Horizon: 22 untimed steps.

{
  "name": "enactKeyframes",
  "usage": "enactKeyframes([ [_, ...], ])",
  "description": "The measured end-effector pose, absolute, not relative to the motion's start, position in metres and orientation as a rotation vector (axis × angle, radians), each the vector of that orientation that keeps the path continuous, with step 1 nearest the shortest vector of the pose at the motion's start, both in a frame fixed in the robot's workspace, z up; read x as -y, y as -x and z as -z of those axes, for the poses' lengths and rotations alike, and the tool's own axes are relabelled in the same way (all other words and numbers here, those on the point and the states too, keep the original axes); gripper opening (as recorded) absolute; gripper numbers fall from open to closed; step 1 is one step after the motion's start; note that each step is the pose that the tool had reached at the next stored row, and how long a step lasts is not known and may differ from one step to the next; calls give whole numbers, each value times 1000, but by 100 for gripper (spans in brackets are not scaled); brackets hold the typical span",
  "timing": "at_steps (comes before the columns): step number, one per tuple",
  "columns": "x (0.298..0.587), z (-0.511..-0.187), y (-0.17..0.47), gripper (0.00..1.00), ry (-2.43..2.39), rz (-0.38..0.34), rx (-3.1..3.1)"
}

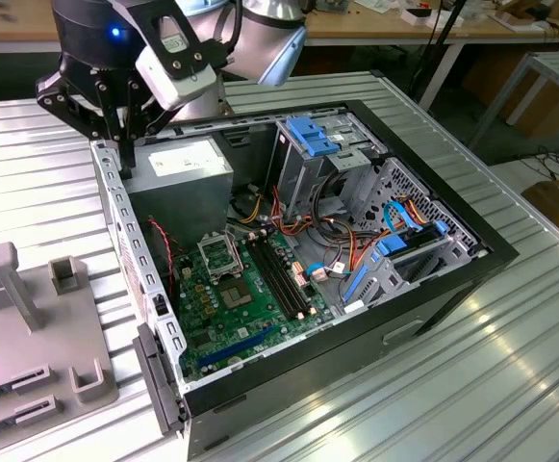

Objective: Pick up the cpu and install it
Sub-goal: 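Reach for the cpu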

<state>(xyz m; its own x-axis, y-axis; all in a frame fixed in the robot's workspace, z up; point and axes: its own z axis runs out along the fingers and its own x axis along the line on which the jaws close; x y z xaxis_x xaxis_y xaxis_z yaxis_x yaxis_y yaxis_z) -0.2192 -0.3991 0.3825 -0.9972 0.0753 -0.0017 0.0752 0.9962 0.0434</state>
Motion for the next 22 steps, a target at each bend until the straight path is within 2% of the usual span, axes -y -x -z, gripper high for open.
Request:
enactKeyframes([
  [22,399,-380,240,13,-119,-68,-3146],
])
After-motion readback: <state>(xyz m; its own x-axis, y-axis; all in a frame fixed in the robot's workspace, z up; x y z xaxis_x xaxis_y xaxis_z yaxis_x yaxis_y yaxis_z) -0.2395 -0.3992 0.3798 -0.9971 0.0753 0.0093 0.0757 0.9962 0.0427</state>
